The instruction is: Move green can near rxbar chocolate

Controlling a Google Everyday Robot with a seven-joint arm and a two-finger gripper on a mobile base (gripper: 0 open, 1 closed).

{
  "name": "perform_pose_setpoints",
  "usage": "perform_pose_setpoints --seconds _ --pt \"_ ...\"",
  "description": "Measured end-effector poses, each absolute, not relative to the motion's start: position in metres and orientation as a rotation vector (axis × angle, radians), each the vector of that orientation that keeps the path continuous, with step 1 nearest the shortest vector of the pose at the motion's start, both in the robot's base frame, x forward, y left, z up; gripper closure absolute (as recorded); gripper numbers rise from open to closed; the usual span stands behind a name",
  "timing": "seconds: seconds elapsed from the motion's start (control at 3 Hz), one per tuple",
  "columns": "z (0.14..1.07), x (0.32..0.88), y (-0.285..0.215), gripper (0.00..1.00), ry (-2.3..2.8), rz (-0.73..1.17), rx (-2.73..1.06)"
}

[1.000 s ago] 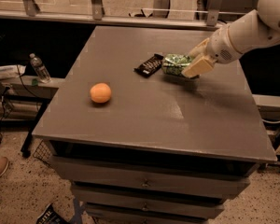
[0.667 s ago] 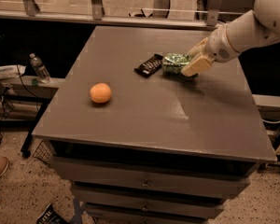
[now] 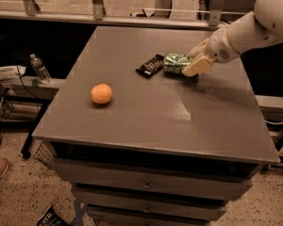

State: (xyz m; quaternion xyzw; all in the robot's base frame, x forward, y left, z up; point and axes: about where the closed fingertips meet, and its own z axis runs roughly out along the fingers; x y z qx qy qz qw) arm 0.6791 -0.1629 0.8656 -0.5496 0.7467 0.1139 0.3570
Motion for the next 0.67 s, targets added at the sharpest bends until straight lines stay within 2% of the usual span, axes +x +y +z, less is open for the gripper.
perform_pose_setpoints --seconds 0.67 --pt "0.8615 0.6799 -0.1584 0.36 1.928 0.304 -1.426"
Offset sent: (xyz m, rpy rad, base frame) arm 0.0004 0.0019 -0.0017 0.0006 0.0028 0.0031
